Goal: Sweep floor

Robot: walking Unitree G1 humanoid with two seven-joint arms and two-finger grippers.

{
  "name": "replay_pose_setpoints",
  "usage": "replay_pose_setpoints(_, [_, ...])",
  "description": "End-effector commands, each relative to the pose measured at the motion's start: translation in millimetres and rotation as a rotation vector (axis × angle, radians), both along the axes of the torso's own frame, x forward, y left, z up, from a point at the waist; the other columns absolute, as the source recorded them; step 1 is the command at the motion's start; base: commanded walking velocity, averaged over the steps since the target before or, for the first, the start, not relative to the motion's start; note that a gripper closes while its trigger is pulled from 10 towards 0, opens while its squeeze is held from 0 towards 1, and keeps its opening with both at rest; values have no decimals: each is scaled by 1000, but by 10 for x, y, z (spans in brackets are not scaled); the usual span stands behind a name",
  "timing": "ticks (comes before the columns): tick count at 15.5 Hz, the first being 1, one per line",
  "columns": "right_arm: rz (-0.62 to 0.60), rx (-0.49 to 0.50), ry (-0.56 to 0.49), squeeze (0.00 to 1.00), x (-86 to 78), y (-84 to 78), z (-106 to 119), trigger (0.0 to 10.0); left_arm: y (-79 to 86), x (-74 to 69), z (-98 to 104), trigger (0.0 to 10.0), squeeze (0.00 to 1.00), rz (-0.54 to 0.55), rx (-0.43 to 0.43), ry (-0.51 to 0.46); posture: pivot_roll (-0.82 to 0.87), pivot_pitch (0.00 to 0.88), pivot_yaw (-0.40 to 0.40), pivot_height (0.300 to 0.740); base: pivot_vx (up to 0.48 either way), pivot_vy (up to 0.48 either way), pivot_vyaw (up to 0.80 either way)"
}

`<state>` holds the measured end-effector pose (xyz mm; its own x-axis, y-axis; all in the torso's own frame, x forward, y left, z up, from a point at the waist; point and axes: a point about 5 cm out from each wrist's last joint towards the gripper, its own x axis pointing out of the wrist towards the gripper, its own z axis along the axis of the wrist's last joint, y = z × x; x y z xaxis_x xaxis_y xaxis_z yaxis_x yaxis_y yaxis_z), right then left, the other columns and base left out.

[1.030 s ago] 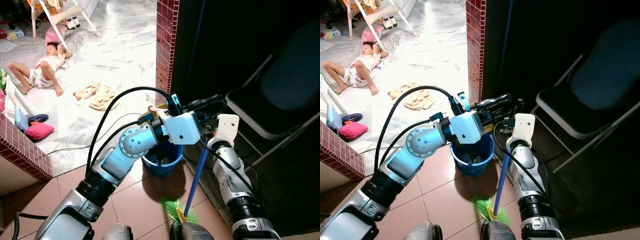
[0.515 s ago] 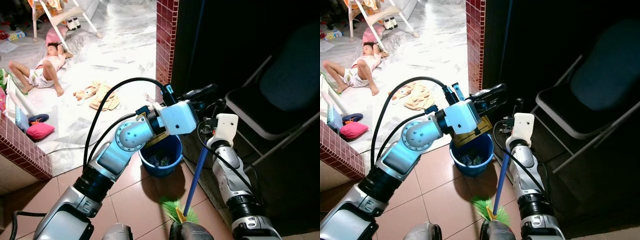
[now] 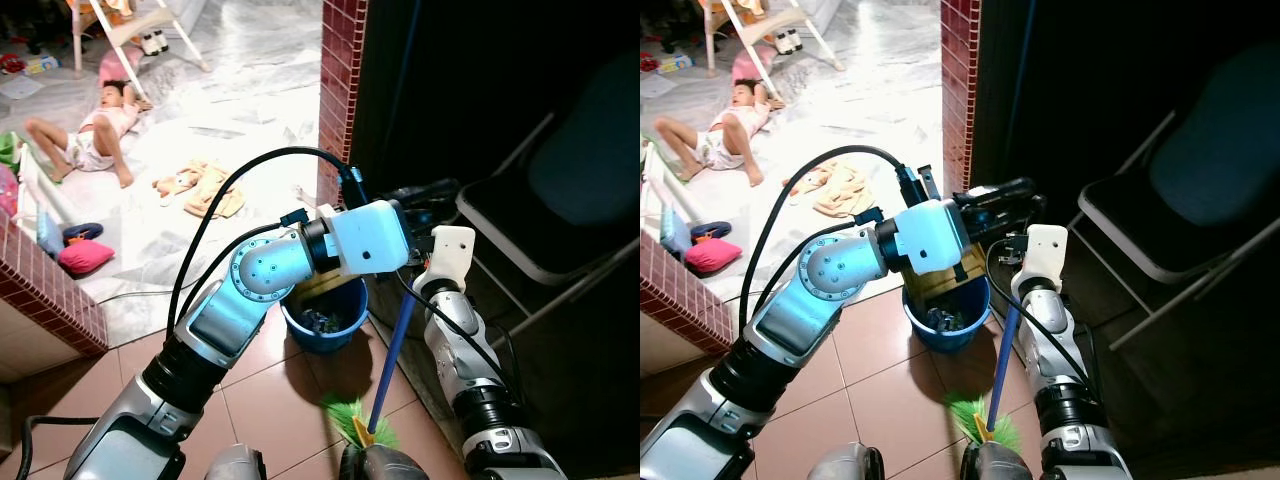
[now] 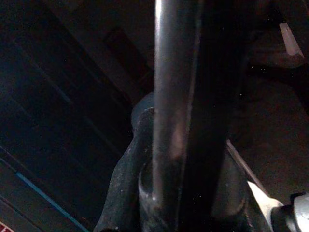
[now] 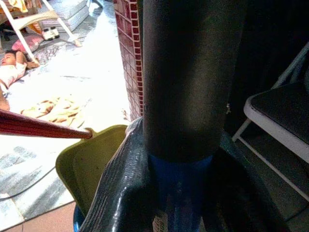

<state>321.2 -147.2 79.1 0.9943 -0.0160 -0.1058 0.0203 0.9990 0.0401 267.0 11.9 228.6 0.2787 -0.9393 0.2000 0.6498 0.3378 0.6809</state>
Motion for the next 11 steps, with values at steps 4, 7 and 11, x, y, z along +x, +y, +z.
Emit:
replay_pose_setpoints(4, [2, 5, -69, 0, 102, 9, 149, 10000, 36, 87, 97, 10000, 0, 93, -78, -20, -39, 27, -5, 740, 0, 0, 0])
replay_pose_setpoints(7, [-1, 3, -75, 0, 116, 1, 158, 10000, 190, 245, 391, 10000, 0, 240, -257, -61, -39, 22, -8, 740, 0, 0, 0])
replay_pose_setpoints(11, [5, -3, -79, 0, 147, 14, 164, 10000, 513, 402, 885, 10000, 0, 383, -460, -124, -28, 10, -21, 740, 0, 0, 0])
